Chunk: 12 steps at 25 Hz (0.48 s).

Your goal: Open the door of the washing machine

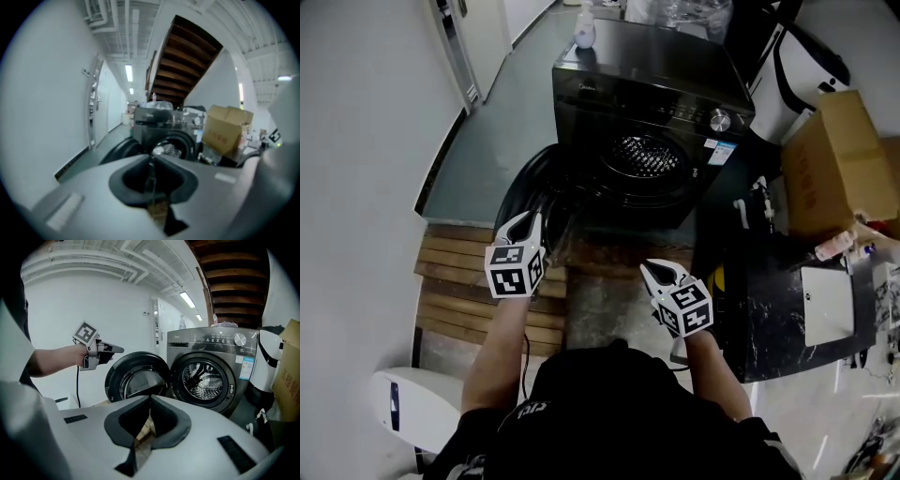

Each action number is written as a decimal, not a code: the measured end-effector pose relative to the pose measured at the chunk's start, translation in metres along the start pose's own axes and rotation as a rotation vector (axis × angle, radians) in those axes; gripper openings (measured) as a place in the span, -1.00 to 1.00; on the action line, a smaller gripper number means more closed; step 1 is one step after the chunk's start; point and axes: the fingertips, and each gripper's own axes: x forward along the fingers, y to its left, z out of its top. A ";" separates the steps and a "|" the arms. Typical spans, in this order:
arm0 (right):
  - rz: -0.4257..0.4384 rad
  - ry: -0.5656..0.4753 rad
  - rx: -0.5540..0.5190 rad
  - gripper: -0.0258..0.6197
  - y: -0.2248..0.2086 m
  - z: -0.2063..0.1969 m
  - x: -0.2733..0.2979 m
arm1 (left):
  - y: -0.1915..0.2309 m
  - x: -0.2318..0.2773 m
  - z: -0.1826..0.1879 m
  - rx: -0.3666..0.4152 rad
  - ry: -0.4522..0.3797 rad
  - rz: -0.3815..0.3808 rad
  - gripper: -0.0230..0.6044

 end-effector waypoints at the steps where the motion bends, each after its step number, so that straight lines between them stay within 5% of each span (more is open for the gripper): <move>1: -0.002 -0.013 0.003 -0.92 -0.006 0.002 -0.004 | -0.010 0.003 0.002 -0.001 0.000 -0.009 -0.79; 12: -0.033 -0.111 0.066 -0.93 -0.066 0.011 -0.048 | -0.114 0.030 0.026 -0.029 -0.039 -0.157 -0.84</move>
